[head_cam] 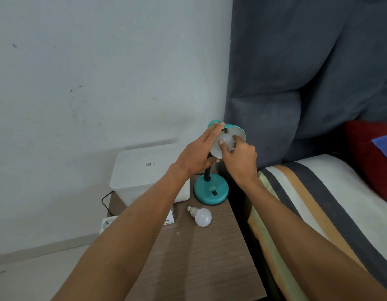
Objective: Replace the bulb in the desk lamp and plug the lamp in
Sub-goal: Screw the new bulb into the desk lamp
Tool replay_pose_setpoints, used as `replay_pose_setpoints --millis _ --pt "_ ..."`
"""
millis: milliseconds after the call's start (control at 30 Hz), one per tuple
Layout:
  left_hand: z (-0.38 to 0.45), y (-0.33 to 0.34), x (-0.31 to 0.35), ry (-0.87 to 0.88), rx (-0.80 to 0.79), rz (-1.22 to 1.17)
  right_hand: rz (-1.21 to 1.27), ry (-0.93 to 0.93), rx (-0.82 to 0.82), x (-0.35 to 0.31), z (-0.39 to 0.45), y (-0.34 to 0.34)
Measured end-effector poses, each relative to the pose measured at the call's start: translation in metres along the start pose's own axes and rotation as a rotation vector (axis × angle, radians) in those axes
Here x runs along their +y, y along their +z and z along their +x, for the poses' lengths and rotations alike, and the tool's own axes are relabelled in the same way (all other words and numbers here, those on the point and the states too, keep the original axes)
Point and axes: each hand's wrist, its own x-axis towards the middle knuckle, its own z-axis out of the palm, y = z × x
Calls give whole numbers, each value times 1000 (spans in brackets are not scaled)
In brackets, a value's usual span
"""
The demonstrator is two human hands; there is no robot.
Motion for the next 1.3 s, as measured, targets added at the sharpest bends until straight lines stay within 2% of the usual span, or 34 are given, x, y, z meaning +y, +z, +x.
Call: replay_pose_setpoints --millis 100,200,333,533,633,733,967,1167,1300 --pt "1 0 0 -1 -3 4 35 74 35 -5 0 -2" --pt "1 1 0 4 -3 9 19 -76 61 -6 -4 -3" --pt "0 0 0 -5 -2 -7 -56 -154 -36 -2 -7 0" --pt "1 0 0 13 4 5 17 78 2 -4 0 -1" --pt "2 1 -1 10 -1 4 12 -45 64 -6 -3 -3" --pt "1 2 -2 1 -1 4 -38 -150 -1 -4 -4 -3" --pt "3 0 -3 -2 1 7 9 -14 -14 -1 3 0" --pt "2 1 0 -12 1 14 -114 -189 -53 -1 1 -1" --pt "2 1 -2 -14 -4 16 -44 -137 -39 -3 2 4"
